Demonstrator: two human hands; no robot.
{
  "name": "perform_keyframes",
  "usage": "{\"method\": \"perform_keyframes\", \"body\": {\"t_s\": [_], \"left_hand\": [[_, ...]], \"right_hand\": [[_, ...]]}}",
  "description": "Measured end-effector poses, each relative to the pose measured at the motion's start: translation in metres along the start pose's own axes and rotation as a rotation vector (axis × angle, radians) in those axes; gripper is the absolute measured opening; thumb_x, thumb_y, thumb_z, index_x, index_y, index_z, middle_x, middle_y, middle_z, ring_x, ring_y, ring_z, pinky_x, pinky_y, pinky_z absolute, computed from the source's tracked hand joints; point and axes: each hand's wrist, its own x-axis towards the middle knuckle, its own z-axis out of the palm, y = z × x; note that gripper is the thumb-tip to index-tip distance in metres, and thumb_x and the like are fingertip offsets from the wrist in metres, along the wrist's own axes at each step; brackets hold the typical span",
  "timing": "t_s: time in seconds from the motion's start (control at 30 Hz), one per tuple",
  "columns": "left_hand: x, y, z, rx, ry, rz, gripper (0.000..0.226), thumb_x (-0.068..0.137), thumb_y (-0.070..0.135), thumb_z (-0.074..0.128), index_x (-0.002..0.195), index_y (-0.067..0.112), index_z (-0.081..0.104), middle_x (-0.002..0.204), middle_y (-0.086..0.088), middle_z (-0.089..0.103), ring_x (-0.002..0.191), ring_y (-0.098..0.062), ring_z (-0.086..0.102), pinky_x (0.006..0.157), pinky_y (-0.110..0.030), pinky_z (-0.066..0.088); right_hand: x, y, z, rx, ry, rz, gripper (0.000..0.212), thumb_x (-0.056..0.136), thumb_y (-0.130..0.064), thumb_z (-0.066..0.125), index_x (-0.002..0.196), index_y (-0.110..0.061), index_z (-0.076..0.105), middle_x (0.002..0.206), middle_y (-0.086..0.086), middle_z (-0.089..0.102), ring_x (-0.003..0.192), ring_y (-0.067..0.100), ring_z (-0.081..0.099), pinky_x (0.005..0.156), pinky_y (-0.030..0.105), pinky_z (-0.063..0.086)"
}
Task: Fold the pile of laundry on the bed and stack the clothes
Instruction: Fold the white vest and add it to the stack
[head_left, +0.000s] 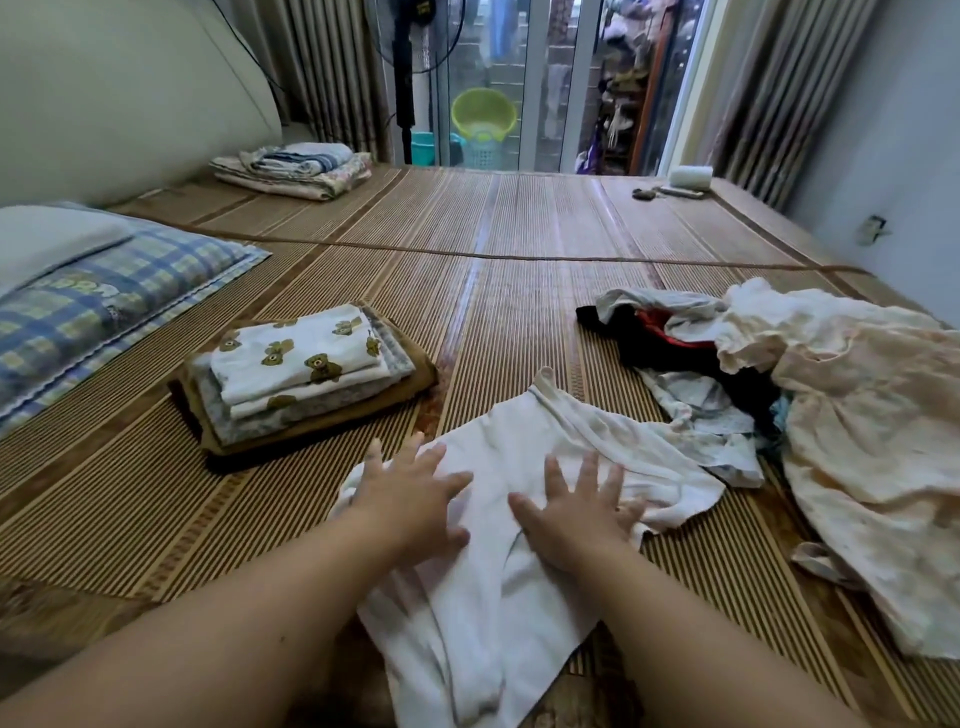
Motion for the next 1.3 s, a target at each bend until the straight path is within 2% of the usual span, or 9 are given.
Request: {"method": "perform_keyframes", "body": {"t_s": [0.07,0.2,0.27,0.37,0.5,0.67,0.8,1.03,1.3], "left_hand": [[0.016,-0.015,0.009,-0.002,-0.074,-0.064,0.078,0.083,0.074,0.041,0.149,0.044,0.015,0.163,-0.006,0.001,0.149,-0.031,-0.006,0.111,-0.064,-0.006],[0.015,-0.012,0.014,-0.062,-0.135,-0.143,0.084,0.077,0.081,0.037,0.149,0.043,0.015,0.157,-0.011,0.023,0.137,-0.034,0.030,0.107,-0.053,0.025],[0.011,-0.006,0.006,-0.054,-0.163,-0.165,0.078,0.073,0.083,0.040,0.139,0.040,0.036,0.137,-0.008,0.047,0.121,-0.030,0.046,0.093,-0.044,0.038],[0.027,-0.009,-0.011,-0.027,-0.105,-0.139,0.066,0.076,0.080,0.043,0.116,0.029,0.056,0.116,-0.003,0.059,0.107,-0.025,0.054,0.084,-0.039,0.044],[0.081,-0.013,-0.007,-0.196,0.047,0.016,0.074,0.083,0.071,0.046,0.146,0.035,0.032,0.160,-0.004,0.017,0.147,-0.026,0.015,0.116,-0.050,0.021],[0.112,-0.012,0.032,-0.280,0.125,0.115,0.076,0.089,0.071,0.026,0.151,0.042,-0.008,0.161,0.006,-0.019,0.147,-0.017,-0.021,0.119,-0.046,-0.004],[0.119,-0.014,0.048,-0.296,0.153,0.104,0.075,0.088,0.073,0.018,0.150,0.044,-0.013,0.160,0.008,-0.022,0.146,-0.014,-0.024,0.119,-0.045,-0.008],[0.121,-0.013,0.048,-0.318,0.157,0.100,0.077,0.087,0.072,0.020,0.149,0.043,-0.015,0.159,0.008,-0.024,0.145,-0.014,-0.025,0.118,-0.044,-0.012],[0.127,-0.013,0.056,-0.286,0.201,0.098,0.079,0.083,0.075,0.014,0.149,0.043,-0.017,0.159,0.007,-0.025,0.144,-0.014,-0.027,0.119,-0.045,-0.009]], "right_hand": [[0.017,0.005,0.000,-0.045,0.027,-0.100,0.080,0.083,-0.078,0.021,0.150,-0.044,-0.004,0.159,0.003,-0.023,0.142,0.035,-0.028,0.106,0.064,-0.018],[0.058,0.011,-0.019,-0.135,-0.024,-0.281,0.076,0.082,-0.079,0.027,0.148,-0.051,0.001,0.161,-0.003,-0.015,0.146,0.027,-0.022,0.108,0.062,-0.018],[0.074,0.008,-0.034,-0.148,-0.002,-0.312,0.070,0.082,-0.076,0.036,0.146,-0.050,0.021,0.162,-0.003,0.005,0.148,0.025,-0.004,0.112,0.060,-0.006],[0.105,-0.015,-0.060,0.063,0.329,-0.239,0.051,0.083,-0.065,0.051,0.122,-0.035,0.058,0.134,0.000,0.054,0.129,0.022,0.043,0.105,0.047,0.029],[0.149,-0.061,-0.077,0.166,0.328,-0.259,0.064,0.080,-0.065,0.059,0.132,-0.027,0.055,0.135,-0.001,0.057,0.126,0.023,0.049,0.103,0.047,0.039],[0.184,-0.106,-0.068,0.165,0.121,-0.169,0.074,0.078,-0.067,0.061,0.136,-0.024,0.049,0.138,0.005,0.053,0.128,0.031,0.046,0.106,0.053,0.034],[0.208,-0.104,-0.069,0.326,0.085,-0.204,0.027,0.092,-0.045,0.054,0.098,-0.019,0.062,0.097,0.003,0.061,0.096,0.023,0.056,0.089,0.041,0.045],[0.240,-0.084,-0.102,0.724,0.093,-0.098,0.015,0.095,-0.026,0.056,0.092,-0.012,0.060,0.087,0.008,0.057,0.078,0.022,0.055,0.071,0.032,0.047],[0.203,-0.059,-0.088,0.244,0.297,-0.316,0.047,0.094,-0.037,0.057,0.137,-0.020,0.050,0.137,0.003,0.056,0.119,0.021,0.055,0.100,0.035,0.042]]}}
